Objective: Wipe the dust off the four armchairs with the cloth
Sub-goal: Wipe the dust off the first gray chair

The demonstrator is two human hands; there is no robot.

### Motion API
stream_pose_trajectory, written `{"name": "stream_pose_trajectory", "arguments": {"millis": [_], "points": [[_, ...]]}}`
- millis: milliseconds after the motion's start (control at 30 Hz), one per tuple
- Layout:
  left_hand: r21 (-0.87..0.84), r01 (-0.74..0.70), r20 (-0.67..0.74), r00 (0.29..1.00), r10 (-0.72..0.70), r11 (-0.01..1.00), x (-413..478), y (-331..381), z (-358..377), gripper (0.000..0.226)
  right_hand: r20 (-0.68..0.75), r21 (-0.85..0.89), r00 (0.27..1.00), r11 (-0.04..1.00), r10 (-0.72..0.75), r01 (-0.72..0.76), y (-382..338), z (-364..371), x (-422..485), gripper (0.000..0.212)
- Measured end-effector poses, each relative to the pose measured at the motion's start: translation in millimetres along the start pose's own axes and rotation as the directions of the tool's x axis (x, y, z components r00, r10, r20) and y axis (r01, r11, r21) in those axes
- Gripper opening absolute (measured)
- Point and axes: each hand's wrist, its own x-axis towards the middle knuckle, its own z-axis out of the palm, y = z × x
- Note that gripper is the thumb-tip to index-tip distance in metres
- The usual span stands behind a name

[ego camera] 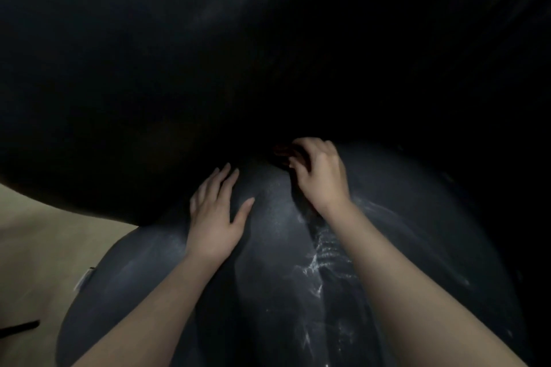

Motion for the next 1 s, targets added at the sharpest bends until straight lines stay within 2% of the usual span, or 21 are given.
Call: {"name": "stream_pose_trajectory", "arguments": {"millis": [133,200,233,333,400,500,567,633,733,800,900,1000], "points": [[-0.007,0.011,0.004,1.000,-0.011,1.000,2,1,-2,0.061,0.151,0.038,0.974,0.985,-0.172,0.168,0,-4,-19,0.028],[-0.002,0.015,-0.008,1.000,-0.015,1.000,2,3,-4,0.060,0.203,0.074,0.963,0.983,-0.179,0.168,10,-15,-27,0.027],[0.003,0.012,-0.017,1.000,-0.012,1.000,3,5,-5,0.060,0.178,0.083,0.973,0.987,-0.149,0.136,17,-21,-27,0.026],[-0.018,-0.032,-0.030,0.999,0.032,0.999,7,15,-5,0.059,-0.053,0.075,0.994,0.993,0.097,-0.093,42,-41,-19,0.023],[-0.023,-0.098,0.005,0.995,0.098,0.995,16,25,-3,0.060,-0.187,0.053,0.939,0.957,0.289,-0.285,59,-50,-9,0.022],[-0.015,-0.167,0.078,0.983,0.168,0.986,29,40,5,0.065,-0.251,0.054,0.853,0.887,0.457,-0.460,66,-48,11,0.026],[-0.005,-0.172,0.083,0.982,0.171,0.985,32,44,12,0.064,-0.230,0.016,0.865,0.890,0.447,-0.455,59,-39,24,0.029],[0.016,-0.171,0.074,0.983,0.169,0.985,31,43,16,0.064,-0.161,0.000,0.914,0.926,0.373,-0.378,49,-31,31,0.031],[0.024,-0.168,0.073,0.983,0.166,0.985,31,40,18,0.070,-0.037,0.077,0.972,0.971,0.230,-0.227,44,-30,22,0.028],[0.029,-0.172,0.069,0.983,0.170,0.985,31,40,19,0.074,0.015,0.127,0.987,0.978,0.162,-0.163,49,-37,12,0.026],[0.036,-0.172,0.070,0.983,0.170,0.984,31,38,21,0.077,-0.051,0.112,0.976,0.973,0.210,-0.204,64,-48,7,0.023],[0.045,-0.169,0.074,0.984,0.165,0.985,31,38,22,0.078,-0.194,0.113,0.910,0.929,0.367,-0.351,75,-51,17,0.026]]}}
